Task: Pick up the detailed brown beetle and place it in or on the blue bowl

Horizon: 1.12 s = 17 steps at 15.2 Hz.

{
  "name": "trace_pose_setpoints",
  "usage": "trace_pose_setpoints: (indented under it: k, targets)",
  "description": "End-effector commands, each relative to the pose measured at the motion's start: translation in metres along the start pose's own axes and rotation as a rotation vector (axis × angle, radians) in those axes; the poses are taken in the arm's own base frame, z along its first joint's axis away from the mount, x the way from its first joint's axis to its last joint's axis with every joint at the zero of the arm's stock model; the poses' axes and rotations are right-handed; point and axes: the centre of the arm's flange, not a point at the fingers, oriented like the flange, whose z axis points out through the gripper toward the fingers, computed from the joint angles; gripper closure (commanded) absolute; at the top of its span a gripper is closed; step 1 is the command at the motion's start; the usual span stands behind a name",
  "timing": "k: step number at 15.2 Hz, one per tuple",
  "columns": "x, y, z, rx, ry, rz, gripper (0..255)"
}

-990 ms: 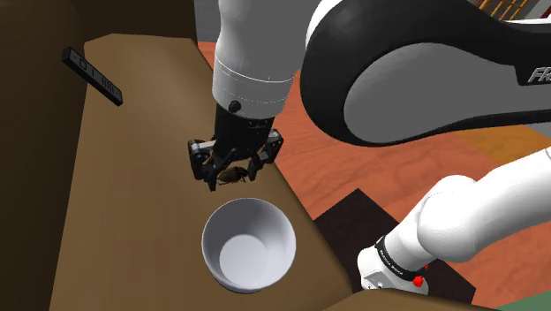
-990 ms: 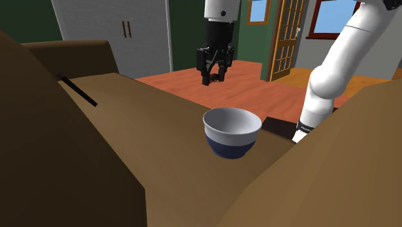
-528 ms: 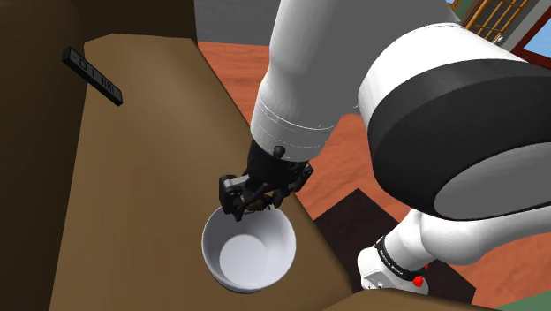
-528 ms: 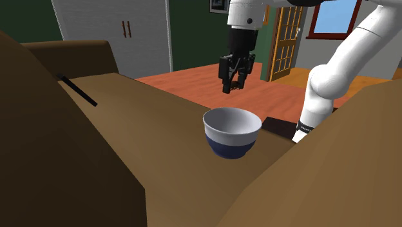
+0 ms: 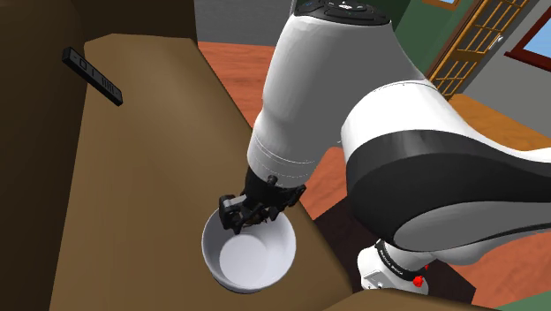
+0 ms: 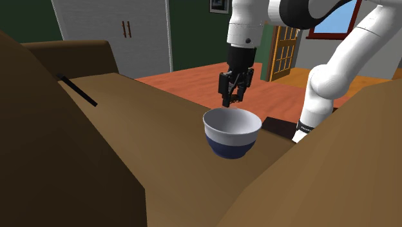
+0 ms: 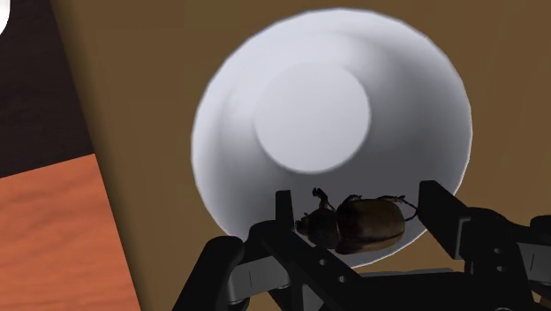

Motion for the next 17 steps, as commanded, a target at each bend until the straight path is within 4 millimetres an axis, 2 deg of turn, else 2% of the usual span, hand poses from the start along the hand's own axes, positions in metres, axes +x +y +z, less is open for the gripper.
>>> trace_pose_setpoints:
  k: [1,9,10,15,17]
  targets:
    - [-0.001,0.000,0.010,0.000,0.000,0.000,255]
    - [-0.001,0.000,0.010,0.000,0.000,0.000,255]
    - [-0.001,0.000,0.010,0.000,0.000,0.000,0]
    - [-0.001,0.000,0.010,0.000,0.000,0.000,0]
    - [-0.001,0.000,-0.016,0.000,0.000,0.000,0]
